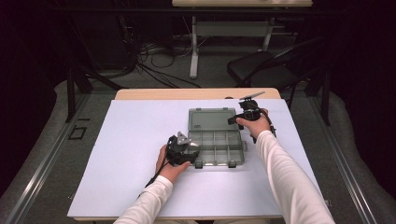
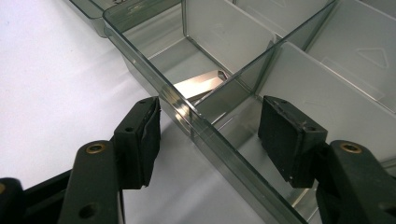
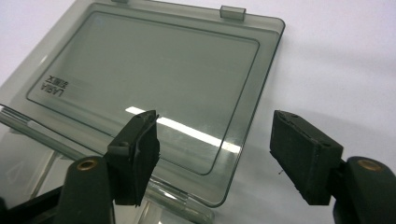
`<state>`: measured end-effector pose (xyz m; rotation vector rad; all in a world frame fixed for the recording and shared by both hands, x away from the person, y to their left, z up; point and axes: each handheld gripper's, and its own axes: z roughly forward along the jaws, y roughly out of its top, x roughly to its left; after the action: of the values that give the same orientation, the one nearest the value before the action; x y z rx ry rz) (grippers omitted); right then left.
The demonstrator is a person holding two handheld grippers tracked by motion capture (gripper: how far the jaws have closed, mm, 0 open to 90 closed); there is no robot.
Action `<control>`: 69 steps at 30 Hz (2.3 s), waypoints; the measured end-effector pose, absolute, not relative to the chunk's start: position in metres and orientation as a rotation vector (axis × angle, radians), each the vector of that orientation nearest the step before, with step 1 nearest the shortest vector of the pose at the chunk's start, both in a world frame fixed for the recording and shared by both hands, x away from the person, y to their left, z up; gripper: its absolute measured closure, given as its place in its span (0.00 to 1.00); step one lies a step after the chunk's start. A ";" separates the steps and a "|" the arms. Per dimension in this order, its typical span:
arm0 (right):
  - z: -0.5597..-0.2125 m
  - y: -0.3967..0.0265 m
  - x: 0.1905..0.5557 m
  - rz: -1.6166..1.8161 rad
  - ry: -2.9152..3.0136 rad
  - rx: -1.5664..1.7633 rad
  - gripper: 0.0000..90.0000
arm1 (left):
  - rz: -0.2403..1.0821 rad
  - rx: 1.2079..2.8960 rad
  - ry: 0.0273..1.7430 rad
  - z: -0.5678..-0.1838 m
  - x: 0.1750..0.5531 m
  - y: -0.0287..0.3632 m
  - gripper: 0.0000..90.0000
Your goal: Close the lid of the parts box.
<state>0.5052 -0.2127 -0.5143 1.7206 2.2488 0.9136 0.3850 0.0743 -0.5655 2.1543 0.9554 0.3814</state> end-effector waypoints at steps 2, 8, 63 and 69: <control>-0.517 -0.213 0.506 0.926 2.238 1.731 0.34 | 0.381 2.154 0.956 -0.566 0.385 0.074 0.43; -0.527 -0.217 0.507 0.953 2.199 1.779 0.34 | 0.381 2.153 0.957 -0.566 0.385 0.074 0.43; -0.533 -0.227 0.505 1.084 2.222 1.769 0.61 | 0.377 2.153 0.955 -0.566 0.385 0.074 0.43; -0.530 -0.230 0.505 1.096 2.212 1.764 0.68 | 0.378 2.153 0.954 -0.566 0.385 0.074 0.43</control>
<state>0.5047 -0.2298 -0.5297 1.7638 2.2120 1.0962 0.3853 0.0745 -0.5656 2.1527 0.9545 0.3776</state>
